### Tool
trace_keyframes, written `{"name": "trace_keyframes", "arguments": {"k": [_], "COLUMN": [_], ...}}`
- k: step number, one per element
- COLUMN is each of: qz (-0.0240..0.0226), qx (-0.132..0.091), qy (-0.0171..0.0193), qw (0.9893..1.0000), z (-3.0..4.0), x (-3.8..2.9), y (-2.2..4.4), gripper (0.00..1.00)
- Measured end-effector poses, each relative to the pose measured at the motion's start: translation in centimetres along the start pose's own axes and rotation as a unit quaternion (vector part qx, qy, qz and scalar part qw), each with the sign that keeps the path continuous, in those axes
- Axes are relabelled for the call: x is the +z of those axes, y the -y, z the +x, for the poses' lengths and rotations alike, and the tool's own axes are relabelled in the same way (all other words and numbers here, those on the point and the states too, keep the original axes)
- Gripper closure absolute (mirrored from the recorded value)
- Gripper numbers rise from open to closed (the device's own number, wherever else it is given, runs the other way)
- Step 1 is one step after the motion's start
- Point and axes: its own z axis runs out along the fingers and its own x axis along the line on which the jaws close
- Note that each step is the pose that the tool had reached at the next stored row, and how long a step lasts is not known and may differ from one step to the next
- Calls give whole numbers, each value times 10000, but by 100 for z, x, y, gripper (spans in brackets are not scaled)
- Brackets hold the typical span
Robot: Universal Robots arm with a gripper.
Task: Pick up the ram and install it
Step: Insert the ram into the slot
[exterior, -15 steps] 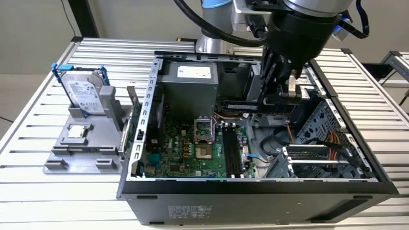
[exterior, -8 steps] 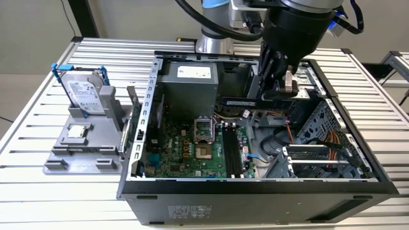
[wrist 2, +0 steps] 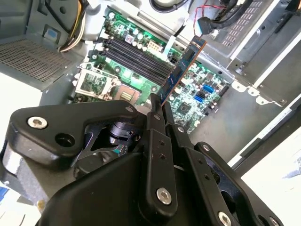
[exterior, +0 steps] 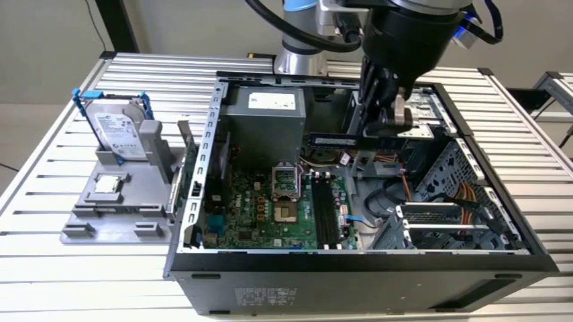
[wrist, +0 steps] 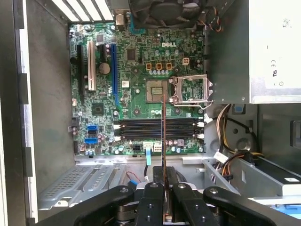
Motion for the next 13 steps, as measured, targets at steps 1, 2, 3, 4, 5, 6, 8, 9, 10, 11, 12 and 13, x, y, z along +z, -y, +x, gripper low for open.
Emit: {"name": "trace_keyframes", "arguments": {"k": [1,2,3,4,5,6,8,9,10,11,12,13], "qz": [1,1,1,1,1,1,1,1,1,1,1,1], "qx": [0,0,0,0,0,1,6,9,9,10,10,10], "qy": [0,0,0,0,0,0,0,0,0,0,0,0], "qw": [10000,10000,10000,10000,10000,10000,10000,10000,10000,10000,10000,10000], "z": [-6,-12,-17,-21,-25,-27,-29,-29,-29,-29,-29,-29], "x": [0,0,1,0,0,0,0,0,0,0,0,0], "y": [-1,-2,-3,-4,-5,-5,-5,-5,-5,-5,-5,-5], "gripper": [100,100,100,100,100,100,100,100,100,100,100,100]}}
